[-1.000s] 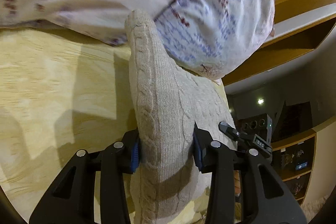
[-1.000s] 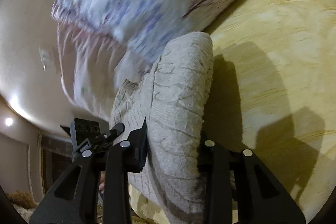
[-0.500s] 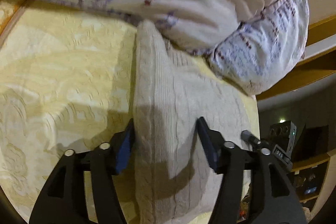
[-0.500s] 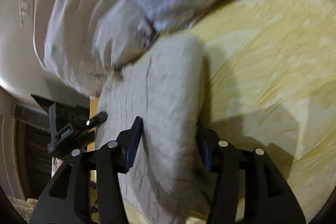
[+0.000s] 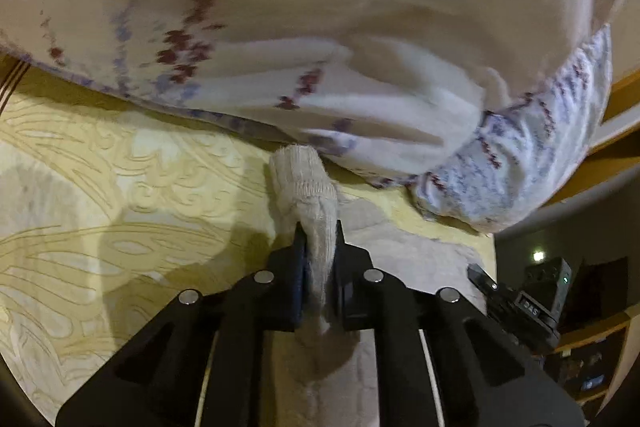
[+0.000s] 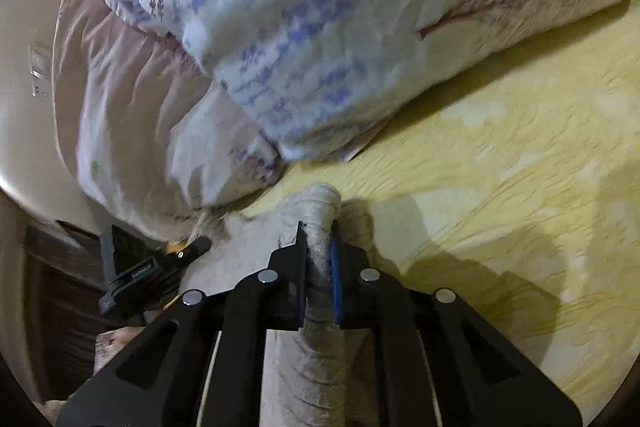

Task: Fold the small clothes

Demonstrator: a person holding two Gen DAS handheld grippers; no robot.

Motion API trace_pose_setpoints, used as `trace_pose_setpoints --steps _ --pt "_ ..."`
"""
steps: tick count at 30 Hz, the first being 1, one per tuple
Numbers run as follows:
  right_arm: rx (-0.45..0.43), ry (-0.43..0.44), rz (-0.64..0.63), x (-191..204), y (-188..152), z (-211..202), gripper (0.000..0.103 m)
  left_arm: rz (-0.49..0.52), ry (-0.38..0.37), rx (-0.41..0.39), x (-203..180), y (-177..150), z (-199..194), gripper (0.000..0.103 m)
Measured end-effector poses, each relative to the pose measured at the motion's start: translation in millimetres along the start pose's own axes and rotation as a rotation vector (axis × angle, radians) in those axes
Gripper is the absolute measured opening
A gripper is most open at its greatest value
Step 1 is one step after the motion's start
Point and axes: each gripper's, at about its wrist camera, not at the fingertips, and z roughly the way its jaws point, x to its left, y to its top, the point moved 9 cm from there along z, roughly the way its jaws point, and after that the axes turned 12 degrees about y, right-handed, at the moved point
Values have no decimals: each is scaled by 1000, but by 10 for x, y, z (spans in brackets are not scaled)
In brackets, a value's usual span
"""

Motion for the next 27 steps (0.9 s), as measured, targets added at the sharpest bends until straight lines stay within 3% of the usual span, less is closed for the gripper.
trace_pose_setpoints --steps 3,6,9,13,16,18,20,22,24,27 --pt "14 -85 44 -208 -69 71 8 0 60 -8 105 -9 63 10" --pt "18 -115 37 -199 -69 83 10 1 83 -20 107 -12 77 10" --pt "26 -75 32 -59 -89 -24 24 14 68 -27 68 -19 -50 11" --pt "-16 -40 -61 166 -182 -374 27 96 82 -118 14 -113 -518 15" --pt "-5 5 -179 427 -394 -559 26 212 64 -171 -137 -369 -849 22" --pt "45 22 -245 581 -594 -544 26 312 50 -183 -298 -664 -987 45" --pt "104 14 -291 650 -777 -448 27 378 56 -173 -478 -900 -957 59" --pt "146 -37 -301 588 -872 -367 28 413 74 -134 -565 -1072 -820 60" --pt "180 -131 -280 409 -938 -240 28 407 116 -108 -391 -1114 -745 60" --pt "136 -123 -242 316 -900 -223 27 424 165 -119 -386 -1124 -651 60"
